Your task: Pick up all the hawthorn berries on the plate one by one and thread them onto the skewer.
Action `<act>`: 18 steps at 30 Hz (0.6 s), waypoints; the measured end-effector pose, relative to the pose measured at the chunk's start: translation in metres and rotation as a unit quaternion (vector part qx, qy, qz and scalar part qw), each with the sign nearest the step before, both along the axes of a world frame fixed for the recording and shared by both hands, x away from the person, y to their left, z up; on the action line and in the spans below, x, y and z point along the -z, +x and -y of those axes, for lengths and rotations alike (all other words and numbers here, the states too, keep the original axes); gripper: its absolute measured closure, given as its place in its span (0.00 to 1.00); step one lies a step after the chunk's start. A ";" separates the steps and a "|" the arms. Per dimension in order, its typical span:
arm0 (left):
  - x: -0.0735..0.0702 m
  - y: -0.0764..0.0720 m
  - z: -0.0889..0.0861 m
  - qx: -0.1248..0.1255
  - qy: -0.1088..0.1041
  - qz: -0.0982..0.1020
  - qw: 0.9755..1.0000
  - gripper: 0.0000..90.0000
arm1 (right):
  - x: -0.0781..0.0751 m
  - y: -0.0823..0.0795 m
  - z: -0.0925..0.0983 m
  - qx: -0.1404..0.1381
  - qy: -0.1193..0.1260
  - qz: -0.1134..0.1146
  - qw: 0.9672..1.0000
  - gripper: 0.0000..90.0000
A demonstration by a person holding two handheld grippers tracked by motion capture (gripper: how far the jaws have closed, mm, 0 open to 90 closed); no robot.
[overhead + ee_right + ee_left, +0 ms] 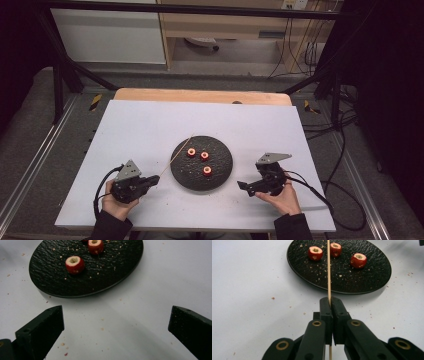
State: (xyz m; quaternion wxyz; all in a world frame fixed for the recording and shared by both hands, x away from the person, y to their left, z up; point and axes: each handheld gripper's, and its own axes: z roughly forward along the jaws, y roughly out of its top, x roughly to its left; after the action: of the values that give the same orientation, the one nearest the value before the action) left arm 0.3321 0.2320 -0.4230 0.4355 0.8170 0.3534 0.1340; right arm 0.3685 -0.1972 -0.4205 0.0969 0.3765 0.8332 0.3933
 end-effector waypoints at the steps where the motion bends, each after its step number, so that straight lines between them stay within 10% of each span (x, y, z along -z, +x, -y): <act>1: 0.000 -0.001 -0.001 -0.001 -0.001 0.002 1.000 0.97 | -0.001 0.001 -0.003 -0.001 -0.001 0.001 1.000 0.01; 18: 0.002 -0.004 -0.007 -0.003 -0.006 0.009 1.000 0.97 | -0.018 0.029 -0.070 -0.056 -0.026 -0.020 0.998 0.06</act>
State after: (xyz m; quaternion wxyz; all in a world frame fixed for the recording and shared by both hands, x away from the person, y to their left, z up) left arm 0.3277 0.2393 -0.4251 0.4432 0.8119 0.3529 0.1406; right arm 0.3979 -0.1275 -0.4026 0.0673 0.3344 0.8647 0.3688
